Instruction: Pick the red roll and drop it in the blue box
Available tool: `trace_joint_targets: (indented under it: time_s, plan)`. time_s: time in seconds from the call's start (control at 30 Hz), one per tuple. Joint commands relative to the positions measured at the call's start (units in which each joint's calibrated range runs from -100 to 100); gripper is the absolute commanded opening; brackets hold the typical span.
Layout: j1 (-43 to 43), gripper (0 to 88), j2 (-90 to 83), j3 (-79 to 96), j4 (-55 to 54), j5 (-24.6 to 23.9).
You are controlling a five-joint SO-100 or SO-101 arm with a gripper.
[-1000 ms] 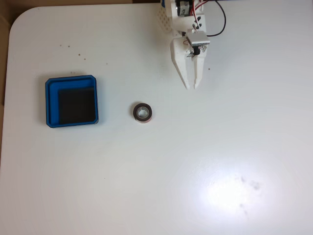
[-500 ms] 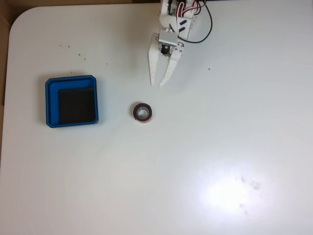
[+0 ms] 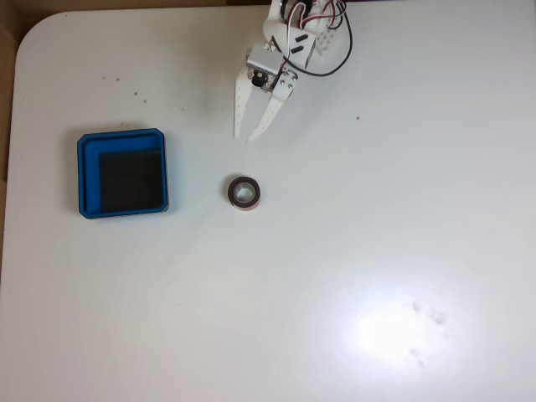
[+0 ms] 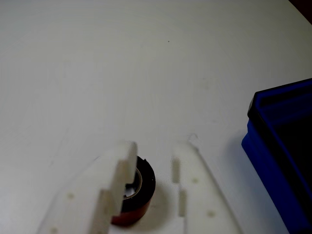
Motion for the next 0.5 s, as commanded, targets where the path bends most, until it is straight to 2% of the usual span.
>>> trace_joint_targets:
  time_s: [0.0, 0.23, 0.47]
  plan:
    - [0.3, 1.0, 0.0, 0.9, 0.2, 0.7]
    - [0.1, 1.0, 9.5, -4.4, 2.6, 0.7]
    - [0.0, 1.0, 28.9, -24.1, 14.4, 0.8]
